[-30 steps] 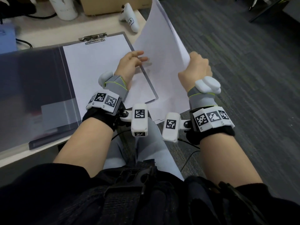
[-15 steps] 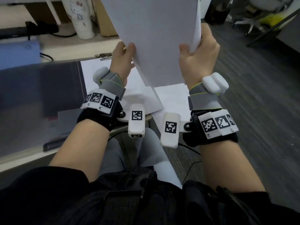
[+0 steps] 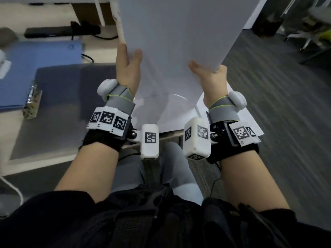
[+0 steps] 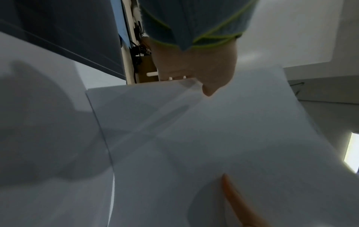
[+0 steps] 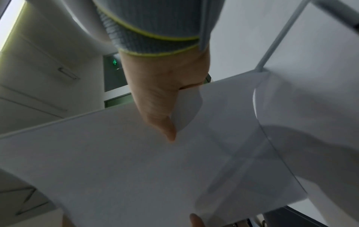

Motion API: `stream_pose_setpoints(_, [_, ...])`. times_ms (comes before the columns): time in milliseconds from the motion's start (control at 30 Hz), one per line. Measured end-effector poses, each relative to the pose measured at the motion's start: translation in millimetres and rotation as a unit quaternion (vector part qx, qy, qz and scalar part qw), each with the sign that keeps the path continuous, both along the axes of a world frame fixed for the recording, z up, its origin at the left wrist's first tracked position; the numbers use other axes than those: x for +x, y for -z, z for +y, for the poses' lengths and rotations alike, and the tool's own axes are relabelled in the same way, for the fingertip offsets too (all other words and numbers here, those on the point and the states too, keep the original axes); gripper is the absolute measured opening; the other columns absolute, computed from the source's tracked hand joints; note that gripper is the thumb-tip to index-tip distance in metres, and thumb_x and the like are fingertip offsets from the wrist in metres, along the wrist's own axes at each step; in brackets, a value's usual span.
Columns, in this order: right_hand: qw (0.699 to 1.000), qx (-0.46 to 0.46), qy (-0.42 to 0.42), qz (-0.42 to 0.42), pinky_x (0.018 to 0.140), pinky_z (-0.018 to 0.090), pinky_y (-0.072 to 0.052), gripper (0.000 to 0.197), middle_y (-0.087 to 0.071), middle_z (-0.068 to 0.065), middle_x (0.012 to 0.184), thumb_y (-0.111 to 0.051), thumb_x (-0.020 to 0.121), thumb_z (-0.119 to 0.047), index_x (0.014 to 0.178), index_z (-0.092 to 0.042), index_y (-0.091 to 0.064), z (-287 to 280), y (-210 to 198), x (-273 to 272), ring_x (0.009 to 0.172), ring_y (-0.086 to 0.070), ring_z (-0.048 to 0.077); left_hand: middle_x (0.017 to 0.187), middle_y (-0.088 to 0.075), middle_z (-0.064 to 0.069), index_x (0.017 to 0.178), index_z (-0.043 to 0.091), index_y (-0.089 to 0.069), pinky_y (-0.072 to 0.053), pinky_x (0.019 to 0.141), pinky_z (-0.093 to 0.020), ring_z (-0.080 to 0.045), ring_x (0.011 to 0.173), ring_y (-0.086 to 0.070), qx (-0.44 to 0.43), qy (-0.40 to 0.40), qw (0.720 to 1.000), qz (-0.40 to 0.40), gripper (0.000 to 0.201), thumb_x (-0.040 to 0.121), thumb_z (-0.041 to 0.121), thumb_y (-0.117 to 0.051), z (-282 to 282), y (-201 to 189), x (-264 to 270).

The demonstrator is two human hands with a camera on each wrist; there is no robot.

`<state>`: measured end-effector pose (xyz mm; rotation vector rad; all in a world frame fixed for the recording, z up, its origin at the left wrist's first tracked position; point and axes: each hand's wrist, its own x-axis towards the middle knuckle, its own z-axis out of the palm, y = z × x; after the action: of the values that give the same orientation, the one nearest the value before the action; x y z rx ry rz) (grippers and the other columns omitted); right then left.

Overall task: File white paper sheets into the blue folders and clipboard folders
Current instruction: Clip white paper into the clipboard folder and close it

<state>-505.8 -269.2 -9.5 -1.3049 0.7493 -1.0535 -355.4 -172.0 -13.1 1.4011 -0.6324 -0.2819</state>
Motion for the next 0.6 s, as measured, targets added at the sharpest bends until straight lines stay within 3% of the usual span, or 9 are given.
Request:
stream_pose_setpoints(67, [1.0,0.001,0.013,-0.023,0.066,0.029,-0.045,0.014,-0.06,-0.01,0.055,-0.075,0.061,-0.009,0.051,-0.014,-0.067,1.1,-4.9,6.0,0.065,-0.053,0.015,0.135,-0.049,-0.021,0.132,-0.003,-0.042,-0.035,0.111,-0.046,-0.032,0.127,-0.046,0.015,-0.021,1.0,0.008,0.054,0.085,0.024,-0.046,3.6,-8.1,2.1])
stream_pose_setpoints(133, [0.999,0.007,0.022,-0.046,0.066,0.033,-0.045,0.022,-0.059,-0.007,0.055,-0.078,0.061,-0.005,0.045,-0.013,-0.065,-0.6,-11.0,10.2,0.067,-0.052,0.017,0.131,-0.052,-0.02,0.128,-0.004,-0.044,-0.037,0.109,-0.042,-0.03,0.125,-0.048,-0.004,-0.043,0.999,0.004,0.047,0.088,0.021,-0.044,5.6,-15.0,10.7])
stream_pose_setpoints(200, [0.998,0.007,0.013,-0.056,0.066,0.031,-0.048,0.021,-0.06,-0.006,0.056,-0.078,0.062,-0.003,0.048,-0.013,-0.065,-2.5,-11.2,13.6,0.065,-0.053,0.017,0.101,-0.061,-0.006,0.107,0.001,-0.049,-0.046,0.088,-0.027,-0.016,0.095,-0.057,-0.02,-0.044,0.999,-0.008,0.023,0.088,0.011,-0.043,8.3,-15.6,17.1])
stream_pose_setpoints(267, [0.999,0.01,-0.011,-0.042,0.064,0.027,-0.051,0.012,-0.064,-0.007,0.058,-0.076,0.063,-0.005,0.061,-0.013,-0.068,-1.4,-3.6,15.9,0.061,-0.058,0.014,0.086,-0.055,0.006,0.101,0.007,-0.049,-0.043,0.075,-0.017,-0.005,0.077,-0.051,-0.023,-0.03,0.999,0.009,0.016,0.086,0.006,-0.044,11.8,-8.4,19.1])
stream_pose_setpoints(333, [0.999,0.016,-0.033,-0.018,0.065,0.027,-0.052,0.009,-0.066,-0.007,0.061,-0.075,0.064,-0.007,0.066,-0.013,-0.069,4.0,6.2,17.8,0.063,-0.061,0.014,0.084,-0.054,0.009,0.109,0.002,-0.052,-0.042,0.074,-0.012,0.0,0.074,-0.051,-0.016,-0.021,0.999,0.048,0.021,0.089,0.004,-0.046,16.2,2.6,17.2])
stream_pose_setpoints(467, [1.0,0.005,-0.019,-0.008,0.071,0.034,-0.051,0.016,-0.066,-0.009,0.06,-0.076,0.067,-0.007,0.055,-0.016,-0.069,8.7,5.1,26.5,0.064,-0.06,0.015,0.091,-0.056,0.01,0.112,0.005,-0.054,-0.041,0.074,-0.006,0.005,0.078,-0.053,-0.013,-0.018,0.997,0.075,0.022,0.093,0.01,-0.044,18.4,1.5,18.7])
stream_pose_setpoints(533, [1.0,-0.001,-0.01,-0.021,0.072,0.034,-0.053,0.018,-0.067,-0.01,0.059,-0.076,0.068,-0.006,0.056,-0.016,-0.068,6.6,1.2,31.1,0.062,-0.062,0.013,0.101,-0.053,0.011,0.118,0.016,-0.052,-0.038,0.075,0.001,0.01,0.086,-0.051,-0.02,-0.031,0.996,0.083,0.023,0.098,0.014,-0.041,18.2,-7.4,20.7])
stream_pose_setpoints(600, [1.0,-0.001,-0.009,-0.025,0.069,0.031,-0.054,0.015,-0.067,-0.01,0.06,-0.076,0.069,-0.005,0.063,-0.016,-0.068,6.6,2.5,33.8,0.063,-0.063,0.012,0.092,-0.047,0.022,0.097,0.033,-0.05,-0.035,0.07,0.005,0.025,0.075,-0.049,-0.028,-0.046,0.994,0.097,0.022,0.1,0.015,-0.037,19.2,-10.2,21.1])
